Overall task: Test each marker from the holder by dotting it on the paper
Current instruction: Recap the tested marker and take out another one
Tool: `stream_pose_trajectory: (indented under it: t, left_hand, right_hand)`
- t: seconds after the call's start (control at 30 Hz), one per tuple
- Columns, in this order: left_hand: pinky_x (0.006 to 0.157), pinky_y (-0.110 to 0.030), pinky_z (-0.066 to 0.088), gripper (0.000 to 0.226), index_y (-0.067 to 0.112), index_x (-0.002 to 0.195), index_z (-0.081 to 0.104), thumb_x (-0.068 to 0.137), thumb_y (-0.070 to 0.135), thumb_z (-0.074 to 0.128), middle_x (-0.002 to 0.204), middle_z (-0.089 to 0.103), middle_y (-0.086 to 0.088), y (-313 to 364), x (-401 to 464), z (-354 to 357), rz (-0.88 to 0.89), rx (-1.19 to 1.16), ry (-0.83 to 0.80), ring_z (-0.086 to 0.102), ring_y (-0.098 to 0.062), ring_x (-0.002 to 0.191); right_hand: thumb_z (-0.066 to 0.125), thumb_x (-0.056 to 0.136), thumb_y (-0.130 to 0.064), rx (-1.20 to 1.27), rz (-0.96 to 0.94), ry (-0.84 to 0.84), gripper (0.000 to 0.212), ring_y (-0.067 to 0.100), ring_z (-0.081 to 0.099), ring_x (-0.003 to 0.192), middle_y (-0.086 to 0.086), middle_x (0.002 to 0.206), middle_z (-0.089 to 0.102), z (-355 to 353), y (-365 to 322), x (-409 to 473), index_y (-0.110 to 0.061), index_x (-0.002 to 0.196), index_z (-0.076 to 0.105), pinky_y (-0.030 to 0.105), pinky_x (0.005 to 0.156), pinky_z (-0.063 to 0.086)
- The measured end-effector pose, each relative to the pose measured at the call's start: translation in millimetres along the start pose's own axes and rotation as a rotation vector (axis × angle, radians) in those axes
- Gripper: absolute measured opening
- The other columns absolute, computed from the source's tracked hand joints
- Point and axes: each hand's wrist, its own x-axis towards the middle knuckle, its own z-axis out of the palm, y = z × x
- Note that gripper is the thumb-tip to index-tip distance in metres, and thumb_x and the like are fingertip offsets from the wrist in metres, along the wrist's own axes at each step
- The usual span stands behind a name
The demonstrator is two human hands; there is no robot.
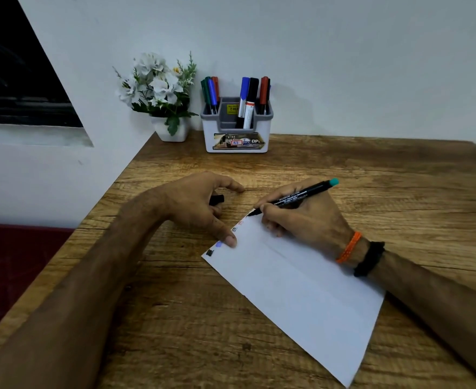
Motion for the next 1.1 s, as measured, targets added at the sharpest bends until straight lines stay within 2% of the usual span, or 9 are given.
stream_pose_trajectory:
  t: [0.1, 0.23, 0.33, 0.4, 0.77, 0.9, 1.0, 1.1]
  left_hand:
    - [0.059, -0.011, 0.036, 0.095, 0.029, 0.142, 0.042, 0.059, 0.031, 0.088, 0.109, 0.038, 0.009, -1.0, -0.1, 0.3, 0.004, -0.005, 0.0, 0.057, 0.013, 0.054]
    - [0.062, -0.011, 0.036, 0.094, 0.027, 0.142, 0.042, 0.06, 0.029, 0.088, 0.109, 0.039, 0.007, -1.7, 0.0, 0.2, 0.017, -0.025, -0.006, 0.055, 0.019, 0.072]
    - [0.063, -0.014, 0.037, 0.094, 0.027, 0.142, 0.042, 0.06, 0.028, 0.087, 0.11, 0.037, 0.007, -0.7, -0.1, 0.1, 0.012, -0.02, -0.01, 0.055, 0.013, 0.049]
    - [0.061, -0.013, 0.037, 0.094, 0.027, 0.142, 0.042, 0.06, 0.028, 0.088, 0.11, 0.037, 0.008, -0.7, 0.2, 0.3, 0.009, -0.017, -0.007, 0.051, 0.012, 0.045]
    - [0.062, -0.015, 0.037, 0.095, 0.027, 0.143, 0.041, 0.06, 0.03, 0.088, 0.109, 0.04, 0.008, -1.2, -0.1, 0.1, 0.012, -0.002, -0.016, 0.051, 0.012, 0.045]
    - [0.07, -0.022, 0.044, 0.095, 0.028, 0.143, 0.041, 0.06, 0.03, 0.088, 0.108, 0.04, 0.009, 0.6, -1.4, -0.5, -0.001, 0.006, -0.014, 0.057, -0.002, 0.054]
    - [0.065, -0.019, 0.038, 0.095, 0.027, 0.142, 0.042, 0.059, 0.031, 0.088, 0.107, 0.04, 0.009, -0.4, -0.8, -0.3, 0.01, -0.002, -0.009, 0.052, 0.007, 0.046]
    - [0.062, -0.016, 0.036, 0.095, 0.027, 0.142, 0.042, 0.059, 0.031, 0.088, 0.108, 0.039, 0.009, -1.2, 0.1, -0.1, 0.011, -0.004, -0.012, 0.05, 0.009, 0.045]
  right_hand:
    - [0.07, 0.082, -0.003, -0.028, -0.02, -0.023, 0.007, 0.014, 0.063, 0.045, 0.008, 0.059, 0.071, 0.4, -0.7, -1.0, -0.003, 0.08, 0.077, 0.022, 0.046, 0.049]
    - [0.069, 0.082, -0.001, 0.0, -0.014, 0.013, 0.008, 0.014, 0.061, 0.044, 0.01, 0.059, 0.07, 0.1, 0.3, 0.0, -0.001, 0.079, 0.076, 0.021, 0.046, 0.047]
    - [0.069, 0.082, -0.002, -0.017, -0.031, 0.002, 0.008, 0.015, 0.062, 0.045, 0.011, 0.06, 0.071, -0.1, 0.0, -0.7, -0.001, 0.08, 0.076, 0.022, 0.045, 0.048]
    - [0.069, 0.082, -0.001, -0.038, -0.043, -0.016, 0.009, 0.016, 0.063, 0.046, 0.011, 0.06, 0.071, 0.1, -0.4, -1.1, -0.002, 0.08, 0.077, 0.023, 0.046, 0.05]
    - [0.07, 0.081, -0.003, -0.034, -0.015, 0.037, 0.008, 0.014, 0.064, 0.047, 0.007, 0.058, 0.071, 0.0, -0.5, -1.0, -0.005, 0.078, 0.077, 0.022, 0.046, 0.049]
    - [0.07, 0.081, -0.003, -0.059, -0.028, 0.001, 0.008, 0.012, 0.063, 0.045, 0.005, 0.057, 0.07, 0.4, -3.1, -3.0, -0.004, 0.078, 0.078, 0.022, 0.044, 0.049]
    - [0.07, 0.081, -0.001, -0.052, -0.019, 0.037, 0.009, 0.011, 0.061, 0.044, 0.006, 0.057, 0.069, 0.1, -3.0, -1.9, -0.003, 0.077, 0.077, 0.02, 0.043, 0.047]
    - [0.07, 0.081, -0.003, -0.042, -0.028, 0.039, 0.007, 0.011, 0.06, 0.043, 0.007, 0.057, 0.069, -0.5, -3.5, -2.1, -0.003, 0.078, 0.077, 0.019, 0.042, 0.045]
